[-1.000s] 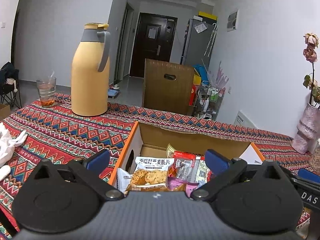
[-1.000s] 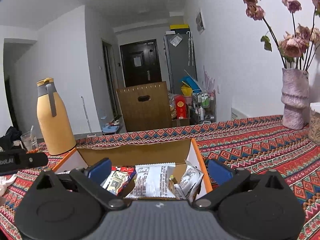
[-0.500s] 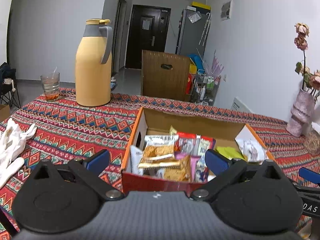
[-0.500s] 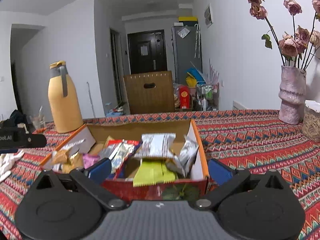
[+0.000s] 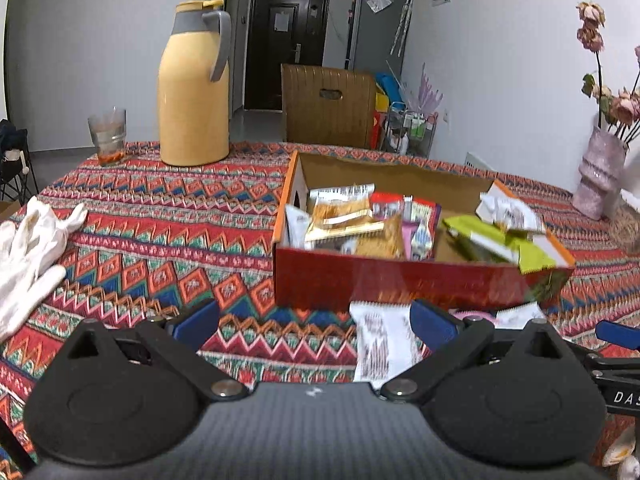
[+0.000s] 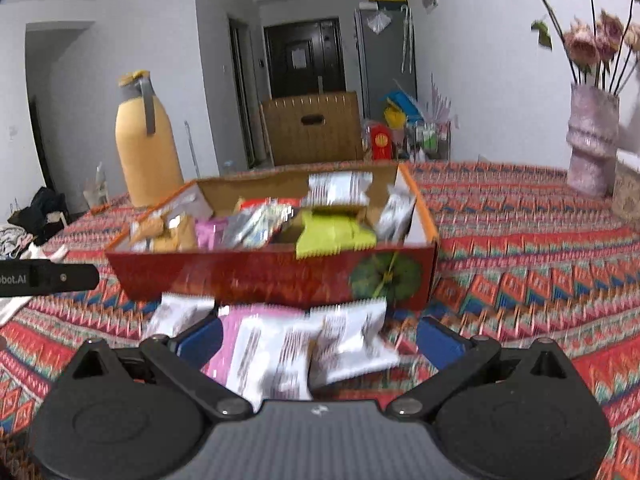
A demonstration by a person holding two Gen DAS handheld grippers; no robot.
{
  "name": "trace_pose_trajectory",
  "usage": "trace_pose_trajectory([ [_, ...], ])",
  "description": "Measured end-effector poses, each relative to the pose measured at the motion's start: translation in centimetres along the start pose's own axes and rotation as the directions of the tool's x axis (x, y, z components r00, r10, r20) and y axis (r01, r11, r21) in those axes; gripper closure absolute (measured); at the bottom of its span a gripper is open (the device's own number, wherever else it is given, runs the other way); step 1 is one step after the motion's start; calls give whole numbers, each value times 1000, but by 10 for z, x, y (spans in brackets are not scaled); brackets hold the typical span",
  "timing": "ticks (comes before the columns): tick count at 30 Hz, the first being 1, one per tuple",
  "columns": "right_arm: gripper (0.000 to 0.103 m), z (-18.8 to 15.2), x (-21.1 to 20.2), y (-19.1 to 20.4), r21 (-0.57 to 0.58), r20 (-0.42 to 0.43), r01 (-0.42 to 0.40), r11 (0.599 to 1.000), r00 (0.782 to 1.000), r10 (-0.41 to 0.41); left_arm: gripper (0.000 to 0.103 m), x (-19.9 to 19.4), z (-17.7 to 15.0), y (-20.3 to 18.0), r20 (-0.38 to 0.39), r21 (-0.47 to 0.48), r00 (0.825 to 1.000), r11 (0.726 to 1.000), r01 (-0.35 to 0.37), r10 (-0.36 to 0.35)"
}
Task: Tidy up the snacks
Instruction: 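Reach both tools back to the snack pile, then grasp a white pack with the right tool while the left tool reaches the pile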
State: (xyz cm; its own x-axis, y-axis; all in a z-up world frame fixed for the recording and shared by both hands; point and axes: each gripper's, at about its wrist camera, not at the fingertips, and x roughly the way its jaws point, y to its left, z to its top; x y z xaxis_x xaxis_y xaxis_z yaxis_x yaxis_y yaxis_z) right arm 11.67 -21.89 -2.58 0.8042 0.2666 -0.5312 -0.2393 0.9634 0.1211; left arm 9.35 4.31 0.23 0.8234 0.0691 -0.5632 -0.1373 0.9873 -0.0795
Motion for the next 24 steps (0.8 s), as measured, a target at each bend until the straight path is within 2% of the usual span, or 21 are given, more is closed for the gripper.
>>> trace_pose_trajectory([
  [8,0,-13,13,8,22,-86,45,999,995,-43,0,13,-19,3,-15,-7,1000,1000,-16,16],
  [16,0,-5,29,20,-18,-131,28,999,991,-30,0,16,-21,8,-27,-36,1000,999,-3,2],
  [24,2,-6,44,19,7,-158,32,999,987,-30,0,18,-21,9,-40,-46,999,999,3,-5],
])
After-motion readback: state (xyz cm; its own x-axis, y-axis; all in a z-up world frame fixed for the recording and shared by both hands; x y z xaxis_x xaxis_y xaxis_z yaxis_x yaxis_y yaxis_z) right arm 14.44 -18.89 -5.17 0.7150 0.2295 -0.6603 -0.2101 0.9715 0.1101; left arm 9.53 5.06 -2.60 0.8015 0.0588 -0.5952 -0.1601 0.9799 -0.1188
